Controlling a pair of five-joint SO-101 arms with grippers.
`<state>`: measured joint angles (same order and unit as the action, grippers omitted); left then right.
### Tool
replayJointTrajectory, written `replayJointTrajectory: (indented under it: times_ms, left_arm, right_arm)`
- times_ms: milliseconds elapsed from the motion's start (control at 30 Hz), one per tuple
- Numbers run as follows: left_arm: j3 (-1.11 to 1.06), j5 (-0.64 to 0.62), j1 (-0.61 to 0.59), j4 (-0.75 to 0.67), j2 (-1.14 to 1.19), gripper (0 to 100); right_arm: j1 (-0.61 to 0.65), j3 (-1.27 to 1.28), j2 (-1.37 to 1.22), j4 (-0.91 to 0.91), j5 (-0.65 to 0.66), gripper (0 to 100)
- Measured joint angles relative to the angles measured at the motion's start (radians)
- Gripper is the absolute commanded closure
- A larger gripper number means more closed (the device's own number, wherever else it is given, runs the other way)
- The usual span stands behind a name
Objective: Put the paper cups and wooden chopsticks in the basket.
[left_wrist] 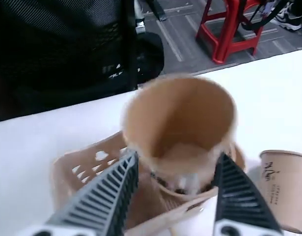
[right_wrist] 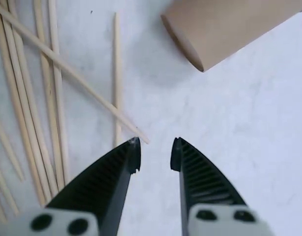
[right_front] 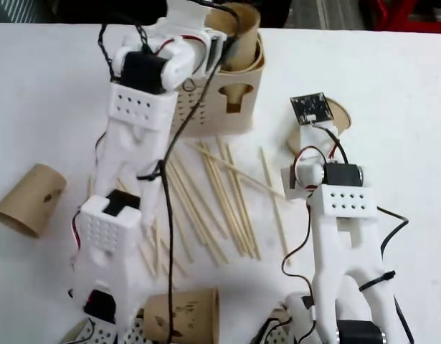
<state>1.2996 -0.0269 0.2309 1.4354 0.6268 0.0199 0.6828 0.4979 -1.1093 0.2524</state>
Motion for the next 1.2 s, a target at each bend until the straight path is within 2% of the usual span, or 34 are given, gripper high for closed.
replayJointTrajectory:
  times_ms: [167,400,500,633,800,1100,1200]
  left_arm:
    - [0.000,0.000,-0.026,0.048,0.000,75]
    - [0.000,0.000,-0.044,0.230,-0.110,75]
    - [0.000,0.000,-0.104,0.325,-0.146,75]
    - [-0.060,0.060,-0.239,0.350,-0.193,75]
    - [-0.287,0.084,-0.402,0.353,-0.345,75]
    - [-0.904,0.084,-0.578,0.353,-0.810,75]
    - [-1.065,0.086,-0.666,0.353,-0.925,71]
  right_arm:
    - [0.000,0.017,0.000,0.018,0.000,88.6]
    - [0.002,0.020,0.000,0.025,0.000,88.6]
    - [0.002,0.020,0.000,0.025,0.000,88.6]
    - [0.002,0.020,0.000,0.025,0.000,88.6]
    - [0.002,0.020,0.000,0.025,0.000,88.6]
    - [0.002,0.020,0.000,0.025,0.000,88.6]
    - [0.002,0.020,0.000,0.025,0.000,88.6]
